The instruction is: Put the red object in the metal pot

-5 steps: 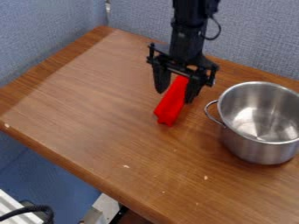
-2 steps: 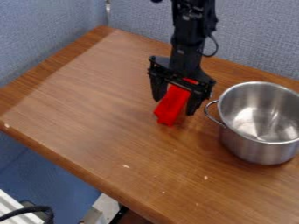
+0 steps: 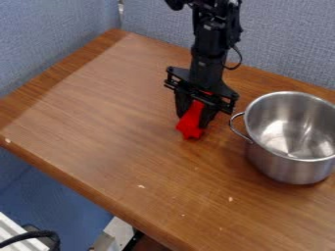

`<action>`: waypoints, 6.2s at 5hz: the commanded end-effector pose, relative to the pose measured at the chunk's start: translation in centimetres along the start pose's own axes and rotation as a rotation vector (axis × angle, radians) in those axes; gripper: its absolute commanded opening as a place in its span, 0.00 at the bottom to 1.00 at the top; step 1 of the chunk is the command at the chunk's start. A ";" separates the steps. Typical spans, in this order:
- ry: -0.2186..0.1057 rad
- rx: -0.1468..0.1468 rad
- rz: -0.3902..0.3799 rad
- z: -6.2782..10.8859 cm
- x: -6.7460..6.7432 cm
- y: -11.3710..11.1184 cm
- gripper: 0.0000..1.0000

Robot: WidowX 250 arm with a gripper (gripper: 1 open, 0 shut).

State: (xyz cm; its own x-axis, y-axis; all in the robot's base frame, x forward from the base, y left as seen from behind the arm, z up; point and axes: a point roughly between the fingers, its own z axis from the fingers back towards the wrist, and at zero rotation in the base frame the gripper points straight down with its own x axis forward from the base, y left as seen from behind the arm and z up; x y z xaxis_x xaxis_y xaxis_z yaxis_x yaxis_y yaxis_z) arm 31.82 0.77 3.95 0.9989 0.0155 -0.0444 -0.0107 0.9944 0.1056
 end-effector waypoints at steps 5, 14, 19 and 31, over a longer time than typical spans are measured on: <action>-0.091 -0.031 0.004 3.6 -0.4 0.4 0.00; -0.270 -0.227 -0.345 14.1 -1.5 -9.4 0.00; -0.269 -0.211 -0.382 9.9 -3.4 -12.2 0.00; -0.191 -0.204 -0.315 4.9 -0.5 -11.0 1.00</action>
State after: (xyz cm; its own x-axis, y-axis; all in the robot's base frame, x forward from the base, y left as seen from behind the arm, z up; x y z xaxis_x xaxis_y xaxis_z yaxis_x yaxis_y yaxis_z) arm 30.71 -10.83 5.39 0.9485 -0.3090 0.0696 0.3141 0.9459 -0.0807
